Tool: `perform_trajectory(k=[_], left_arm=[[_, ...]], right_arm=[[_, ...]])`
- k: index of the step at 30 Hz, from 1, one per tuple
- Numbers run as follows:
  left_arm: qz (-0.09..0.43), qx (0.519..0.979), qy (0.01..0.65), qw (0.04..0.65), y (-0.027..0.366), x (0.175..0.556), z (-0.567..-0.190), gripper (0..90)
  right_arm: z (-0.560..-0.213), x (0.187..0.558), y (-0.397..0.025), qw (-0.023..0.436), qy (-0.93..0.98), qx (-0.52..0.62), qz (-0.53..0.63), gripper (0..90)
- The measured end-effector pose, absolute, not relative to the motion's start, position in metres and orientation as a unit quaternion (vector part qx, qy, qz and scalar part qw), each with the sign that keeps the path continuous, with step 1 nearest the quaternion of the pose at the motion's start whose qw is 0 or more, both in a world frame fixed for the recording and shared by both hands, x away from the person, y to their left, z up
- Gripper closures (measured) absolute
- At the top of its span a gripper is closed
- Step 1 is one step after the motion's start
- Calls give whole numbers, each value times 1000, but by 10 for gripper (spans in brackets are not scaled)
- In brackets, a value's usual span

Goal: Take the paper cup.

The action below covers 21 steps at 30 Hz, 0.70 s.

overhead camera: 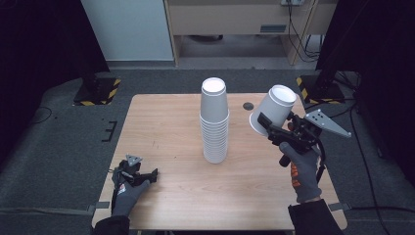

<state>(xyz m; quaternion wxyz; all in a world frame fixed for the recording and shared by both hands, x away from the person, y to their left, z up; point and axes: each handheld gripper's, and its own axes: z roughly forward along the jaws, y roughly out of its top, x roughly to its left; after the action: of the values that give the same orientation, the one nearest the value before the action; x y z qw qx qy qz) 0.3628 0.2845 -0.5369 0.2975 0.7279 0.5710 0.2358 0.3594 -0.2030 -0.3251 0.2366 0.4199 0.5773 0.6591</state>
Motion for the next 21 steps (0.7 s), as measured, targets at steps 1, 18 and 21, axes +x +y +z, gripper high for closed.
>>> perform_trajectory(k=[1, 18, 21], left_arm=[[236, 728, 571, 298, 285, 363, -537, 17], [239, 724, 575, 296, 284, 362, -537, 22], [241, 721, 577, 298, 285, 361, -537, 40]], right_arm=[[-325, 359, -203, 237, 577, 420, 659, 142], [-384, 346, -230, 202, 576, 460, 645, 142], [-394, 344, -234, 195, 573, 466, 645, 142]])
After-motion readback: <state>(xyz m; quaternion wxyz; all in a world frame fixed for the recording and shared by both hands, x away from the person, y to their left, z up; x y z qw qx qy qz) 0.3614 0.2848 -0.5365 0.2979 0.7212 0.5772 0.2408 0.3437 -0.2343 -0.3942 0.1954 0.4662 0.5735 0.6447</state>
